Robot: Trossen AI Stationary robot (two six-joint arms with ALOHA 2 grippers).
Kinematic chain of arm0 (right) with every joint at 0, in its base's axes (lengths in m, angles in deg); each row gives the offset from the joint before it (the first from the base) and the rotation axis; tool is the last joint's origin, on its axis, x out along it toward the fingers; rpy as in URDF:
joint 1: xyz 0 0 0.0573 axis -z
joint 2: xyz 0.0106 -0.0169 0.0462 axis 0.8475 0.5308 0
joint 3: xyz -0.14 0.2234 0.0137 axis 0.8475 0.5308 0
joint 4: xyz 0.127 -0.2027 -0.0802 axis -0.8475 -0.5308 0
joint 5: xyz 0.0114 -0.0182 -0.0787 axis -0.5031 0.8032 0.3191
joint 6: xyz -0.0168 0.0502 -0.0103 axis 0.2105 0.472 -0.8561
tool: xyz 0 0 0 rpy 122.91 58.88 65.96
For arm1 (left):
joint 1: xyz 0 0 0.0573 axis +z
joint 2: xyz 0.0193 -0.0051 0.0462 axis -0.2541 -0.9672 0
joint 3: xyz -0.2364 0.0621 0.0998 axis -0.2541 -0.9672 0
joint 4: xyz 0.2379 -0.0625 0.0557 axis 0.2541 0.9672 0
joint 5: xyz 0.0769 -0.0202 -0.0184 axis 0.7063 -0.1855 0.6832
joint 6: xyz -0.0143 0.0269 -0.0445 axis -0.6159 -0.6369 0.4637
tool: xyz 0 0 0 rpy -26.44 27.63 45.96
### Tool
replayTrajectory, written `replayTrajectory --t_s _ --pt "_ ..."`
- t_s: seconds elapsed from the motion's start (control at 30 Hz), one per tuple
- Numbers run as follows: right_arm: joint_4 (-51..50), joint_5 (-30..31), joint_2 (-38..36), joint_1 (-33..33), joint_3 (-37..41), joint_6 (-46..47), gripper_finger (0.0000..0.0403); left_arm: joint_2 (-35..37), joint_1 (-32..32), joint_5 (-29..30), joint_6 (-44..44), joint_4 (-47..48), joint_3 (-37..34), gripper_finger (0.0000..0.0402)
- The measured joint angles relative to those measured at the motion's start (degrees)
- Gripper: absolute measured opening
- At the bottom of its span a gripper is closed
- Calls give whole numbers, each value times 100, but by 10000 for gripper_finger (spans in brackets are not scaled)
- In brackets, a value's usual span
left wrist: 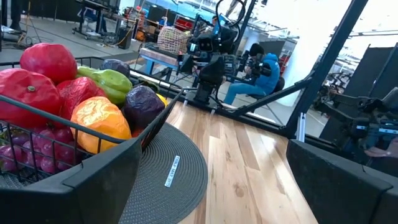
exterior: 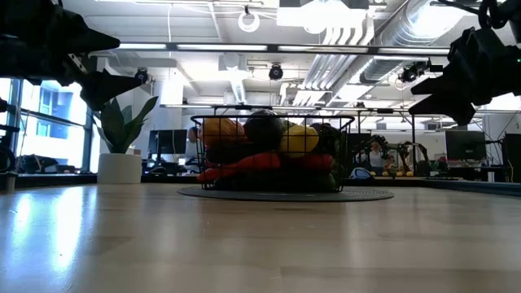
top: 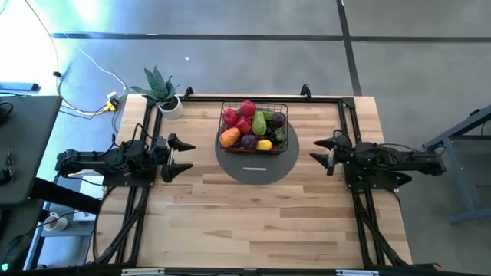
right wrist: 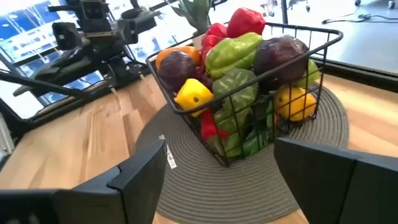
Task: Build produce basket
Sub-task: Return to Home Position
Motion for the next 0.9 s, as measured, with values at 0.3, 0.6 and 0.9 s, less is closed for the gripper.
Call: replayTrajectory --t_s 0.3,0.6,0.9 --pt "-200 6 11 0 -9 516 279 0 0 -1 -4 1 0 390" --pt "-211 5 11 0 -11 537 279 0 2 1 -4 -1 0 390" --pt "-213 5 13 0 -11 538 279 1 0 1 1 -1 0 390"
